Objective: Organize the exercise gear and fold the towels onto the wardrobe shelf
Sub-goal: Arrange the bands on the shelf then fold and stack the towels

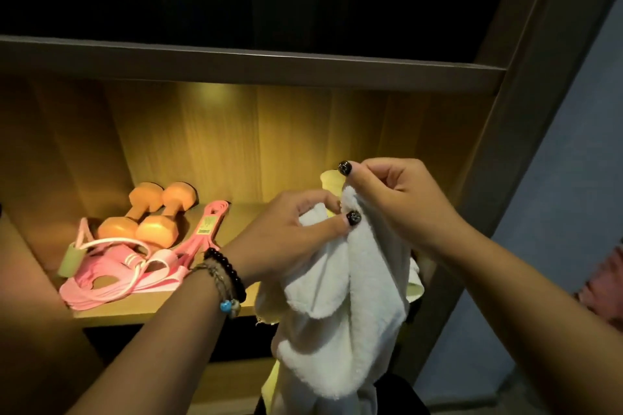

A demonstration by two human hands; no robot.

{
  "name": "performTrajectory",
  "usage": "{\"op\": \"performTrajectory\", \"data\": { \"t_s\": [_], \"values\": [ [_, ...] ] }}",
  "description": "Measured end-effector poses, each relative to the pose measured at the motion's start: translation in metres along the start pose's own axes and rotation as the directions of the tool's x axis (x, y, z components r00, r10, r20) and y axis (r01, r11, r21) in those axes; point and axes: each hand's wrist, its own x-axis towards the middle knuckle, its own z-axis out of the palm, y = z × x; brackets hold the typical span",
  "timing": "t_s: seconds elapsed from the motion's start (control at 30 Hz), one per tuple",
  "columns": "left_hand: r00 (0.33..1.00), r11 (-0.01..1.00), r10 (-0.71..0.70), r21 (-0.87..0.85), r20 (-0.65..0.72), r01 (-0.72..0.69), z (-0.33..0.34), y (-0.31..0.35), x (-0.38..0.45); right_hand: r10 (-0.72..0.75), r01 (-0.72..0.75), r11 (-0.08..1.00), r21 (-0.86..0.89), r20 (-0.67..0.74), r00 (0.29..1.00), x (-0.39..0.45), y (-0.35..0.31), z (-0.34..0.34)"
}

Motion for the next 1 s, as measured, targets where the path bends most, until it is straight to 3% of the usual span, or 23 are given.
{"op": "performTrajectory", "data": {
  "t_s": [0.1, 0.2, 0.33, 0.47, 0.53, 0.63, 0.77, 0.83, 1.0],
  "values": [
    [0.971, 0.999, 0.027, 0.033, -0.238, -0.020, -0.006, -0.017, -0.012, 0.057, -0.057, 0.998, 0.024, -0.017, 0.998, 0.002, 0.000, 0.020],
    [0.891, 0.999, 0.005, -0.032, -0.453, -0.022, -0.018, -0.030, -0.020, 0.126, -0.120, 0.977, 0.176, -0.023, 0.992, 0.008, 0.008, 0.051],
    [0.769, 0.992, -0.067, -0.127, -0.636, -0.018, -0.041, -0.042, -0.029, 0.179, -0.195, 0.918, 0.346, 0.077, 0.981, 0.008, 0.035, 0.098],
    [0.688, 0.978, -0.148, -0.210, -0.711, -0.007, -0.064, -0.054, -0.043, 0.248, -0.299, 0.904, 0.305, 0.193, 0.949, -0.012, 0.072, 0.123],
    [0.711, 0.986, -0.141, -0.162, -0.689, 0.039, -0.071, -0.059, -0.050, 0.291, -0.319, 0.908, 0.272, 0.138, 0.947, -0.010, 0.078, 0.121],
    [0.772, 0.993, -0.093, -0.002, -0.629, 0.118, -0.077, -0.063, -0.059, 0.301, -0.276, 0.926, 0.257, -0.065, 0.951, 0.011, 0.068, 0.104],
    [0.779, 0.974, -0.047, 0.144, -0.625, 0.174, -0.073, -0.053, -0.053, 0.120, -0.103, 0.991, 0.083, -0.226, 0.967, 0.046, 0.041, 0.071],
    [0.789, 0.973, -0.048, 0.149, -0.613, 0.174, -0.065, -0.042, -0.043, 0.003, -0.009, 1.000, -0.030, -0.190, 0.982, 0.058, 0.022, 0.054],
    [0.923, 0.987, 0.028, 0.155, -0.383, 0.034, -0.049, -0.014, -0.010, -0.120, 0.129, 0.982, -0.136, 0.068, 0.990, 0.066, -0.025, 0.021]
  ]
}}
